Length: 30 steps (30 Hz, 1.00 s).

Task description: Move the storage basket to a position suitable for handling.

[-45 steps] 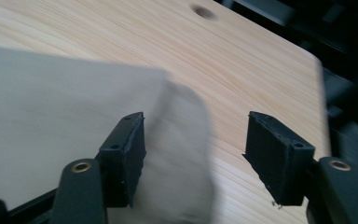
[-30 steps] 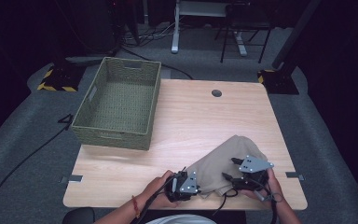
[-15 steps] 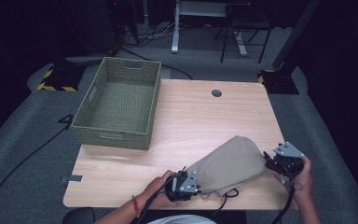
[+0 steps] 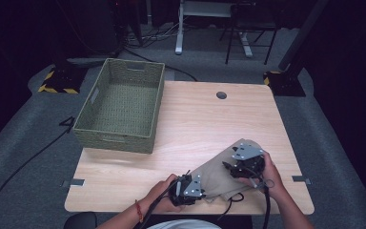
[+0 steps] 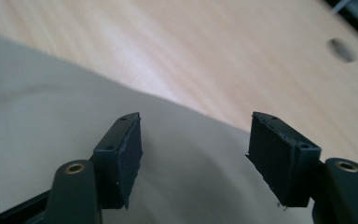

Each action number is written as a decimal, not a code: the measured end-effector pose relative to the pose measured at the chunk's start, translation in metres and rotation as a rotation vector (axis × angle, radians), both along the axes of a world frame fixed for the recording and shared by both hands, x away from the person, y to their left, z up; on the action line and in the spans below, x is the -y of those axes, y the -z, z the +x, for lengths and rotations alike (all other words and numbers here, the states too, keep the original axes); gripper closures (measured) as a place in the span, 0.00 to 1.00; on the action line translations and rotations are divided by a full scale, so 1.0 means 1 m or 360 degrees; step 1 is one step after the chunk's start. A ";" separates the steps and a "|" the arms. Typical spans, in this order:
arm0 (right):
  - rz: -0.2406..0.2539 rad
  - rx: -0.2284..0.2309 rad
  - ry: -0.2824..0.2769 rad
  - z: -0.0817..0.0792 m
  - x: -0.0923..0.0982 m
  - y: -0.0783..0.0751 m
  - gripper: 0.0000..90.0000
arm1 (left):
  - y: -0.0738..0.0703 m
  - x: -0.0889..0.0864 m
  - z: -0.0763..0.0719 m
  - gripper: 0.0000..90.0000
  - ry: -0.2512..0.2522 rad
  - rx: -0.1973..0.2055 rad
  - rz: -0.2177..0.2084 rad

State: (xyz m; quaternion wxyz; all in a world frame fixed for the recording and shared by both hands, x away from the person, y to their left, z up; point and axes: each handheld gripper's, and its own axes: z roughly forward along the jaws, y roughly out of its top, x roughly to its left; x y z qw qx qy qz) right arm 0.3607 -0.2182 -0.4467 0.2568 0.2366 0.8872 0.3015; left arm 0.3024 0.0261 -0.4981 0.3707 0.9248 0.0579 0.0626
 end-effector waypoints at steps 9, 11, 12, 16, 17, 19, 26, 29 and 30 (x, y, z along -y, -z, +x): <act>-0.0062 -0.0219 0.0142 0.030 0.020 0.020 0.37 | 0.000 0.000 0.000 0.91 0.0002 0.0008 0.0013; -0.0063 -0.0226 0.0162 0.036 0.027 0.020 0.35 | 0.000 0.000 -0.001 0.91 0.0000 0.0009 0.0014; -0.0069 -0.0225 0.0169 0.039 0.029 0.020 0.33 | 0.000 0.001 -0.001 0.90 0.0002 0.0014 0.0012; -0.0204 -0.0090 0.0344 0.052 0.043 0.019 0.40 | 0.000 0.000 -0.001 0.90 -0.0008 0.0004 0.0002; -0.0222 -0.0075 0.0425 0.058 0.050 0.019 0.42 | 0.000 0.000 -0.001 0.90 -0.0011 0.0003 -0.0001; -0.0176 -0.0113 0.0503 0.066 0.064 0.022 0.40 | 0.000 0.000 -0.001 0.90 -0.0007 0.0008 0.0001; -0.0171 -0.0065 0.0797 0.077 0.100 0.022 0.44 | 0.000 0.000 0.002 0.91 0.0003 -0.0008 -0.0005; 0.0070 -0.0101 0.0787 0.070 0.117 0.016 0.44 | 0.000 0.000 0.002 0.90 0.0005 -0.0008 -0.0006; 0.0087 -0.0059 0.0752 0.062 0.117 0.011 0.44 | 0.000 0.000 0.002 0.90 0.0006 -0.0008 -0.0006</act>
